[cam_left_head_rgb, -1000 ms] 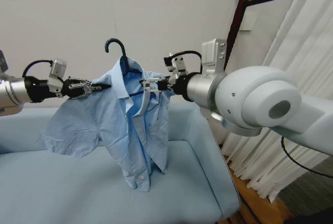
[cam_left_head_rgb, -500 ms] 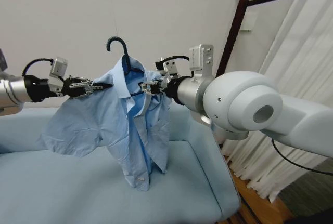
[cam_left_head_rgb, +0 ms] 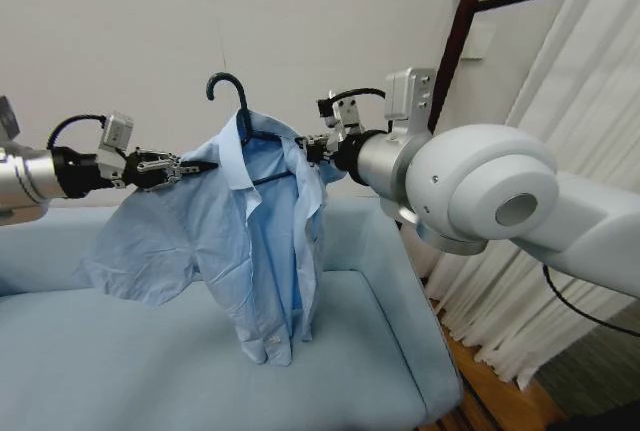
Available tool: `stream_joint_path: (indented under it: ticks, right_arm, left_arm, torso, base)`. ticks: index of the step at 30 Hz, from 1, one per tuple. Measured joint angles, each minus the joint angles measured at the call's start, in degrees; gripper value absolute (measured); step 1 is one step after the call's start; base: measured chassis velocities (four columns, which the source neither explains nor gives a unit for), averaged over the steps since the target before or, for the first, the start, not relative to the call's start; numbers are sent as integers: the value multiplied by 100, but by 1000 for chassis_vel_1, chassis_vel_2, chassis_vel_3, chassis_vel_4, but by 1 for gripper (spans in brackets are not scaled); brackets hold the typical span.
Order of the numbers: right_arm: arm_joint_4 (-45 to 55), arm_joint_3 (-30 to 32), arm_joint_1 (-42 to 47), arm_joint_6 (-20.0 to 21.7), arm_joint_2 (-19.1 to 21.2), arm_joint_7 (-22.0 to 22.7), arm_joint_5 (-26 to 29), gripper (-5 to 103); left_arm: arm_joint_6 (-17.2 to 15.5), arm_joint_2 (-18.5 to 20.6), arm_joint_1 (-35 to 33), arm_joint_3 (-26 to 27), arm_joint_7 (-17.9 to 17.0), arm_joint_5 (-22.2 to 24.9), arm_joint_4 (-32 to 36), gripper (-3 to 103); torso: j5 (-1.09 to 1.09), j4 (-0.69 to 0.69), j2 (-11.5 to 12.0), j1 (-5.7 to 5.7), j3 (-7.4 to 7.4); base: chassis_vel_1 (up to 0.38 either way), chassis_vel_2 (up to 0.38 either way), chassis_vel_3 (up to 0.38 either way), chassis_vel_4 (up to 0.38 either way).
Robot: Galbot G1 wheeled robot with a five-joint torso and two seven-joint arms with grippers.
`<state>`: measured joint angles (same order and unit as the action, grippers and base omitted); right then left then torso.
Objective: Pick up the clothes from the sofa and hang them on the clothes hanger.
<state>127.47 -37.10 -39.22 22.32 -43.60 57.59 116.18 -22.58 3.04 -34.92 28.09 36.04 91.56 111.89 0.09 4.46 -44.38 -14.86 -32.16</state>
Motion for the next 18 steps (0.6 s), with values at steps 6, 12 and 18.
stream_joint_path:
  ticks: [6, 12, 18]
  right_arm:
    - [-104, -27, -163, 37, 29, -118, -181, 0]
    - [-372, -48, -614, 214, 14, -450, -397, 0]
    - [-466, -153, -1110, 545, 42, -890, -403, 0]
  left_arm:
    - [-3, -11, 9, 3, -15, -5, 50, 9]
    - [-20, -31, 18, 9, -7, -26, 96, 9]
    - [-41, -35, 29, 14, 15, -28, 107, 9]
  torso:
    - [0, 0, 0, 0, 0]
    - [0, 0, 0, 0, 0]
    - [-3, 0, 0, 0, 1]
  base:
    - [0, 0, 0, 0]
    - [0, 0, 0, 0]
    - [0, 0, 0, 0]
